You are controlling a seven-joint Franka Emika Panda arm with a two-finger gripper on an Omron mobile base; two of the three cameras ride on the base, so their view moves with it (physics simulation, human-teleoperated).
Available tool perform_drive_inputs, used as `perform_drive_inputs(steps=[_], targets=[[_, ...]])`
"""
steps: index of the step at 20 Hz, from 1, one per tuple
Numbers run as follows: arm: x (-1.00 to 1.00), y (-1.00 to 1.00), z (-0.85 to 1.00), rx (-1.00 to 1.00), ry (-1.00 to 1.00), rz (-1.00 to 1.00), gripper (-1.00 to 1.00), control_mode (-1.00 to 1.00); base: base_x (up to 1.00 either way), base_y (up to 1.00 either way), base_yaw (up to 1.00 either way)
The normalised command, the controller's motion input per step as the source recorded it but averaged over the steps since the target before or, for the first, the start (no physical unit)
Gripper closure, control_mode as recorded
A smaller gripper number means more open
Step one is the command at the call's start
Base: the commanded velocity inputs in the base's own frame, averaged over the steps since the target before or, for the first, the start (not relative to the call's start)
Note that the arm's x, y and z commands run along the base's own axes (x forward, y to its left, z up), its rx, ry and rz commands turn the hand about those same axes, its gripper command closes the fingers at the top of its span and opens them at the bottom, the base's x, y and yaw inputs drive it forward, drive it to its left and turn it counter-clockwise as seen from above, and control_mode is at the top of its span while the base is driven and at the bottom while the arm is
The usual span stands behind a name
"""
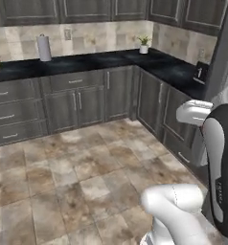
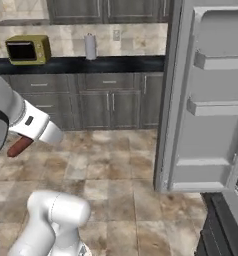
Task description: Retrieve the sausage and cheese from the fridge and place them on the cutting board on the counter.
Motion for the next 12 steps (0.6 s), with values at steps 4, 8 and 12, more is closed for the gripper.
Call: perform_drive_inputs(steps=[4, 8, 12], targets=[[0.00, 0.00, 0.00, 0.00, 0.00, 0.00, 1.00, 1.00, 0.57, -0.05, 0.87], [0.00, 0.00, 0.00, 0.00, 0.00, 0.00, 1.00, 1.00, 1.00, -0.24, 0.53], [0.00, 0.00, 0.00, 0.00, 0.00, 0.00, 1.00, 1.00, 1.00, -0.28, 0.18]])
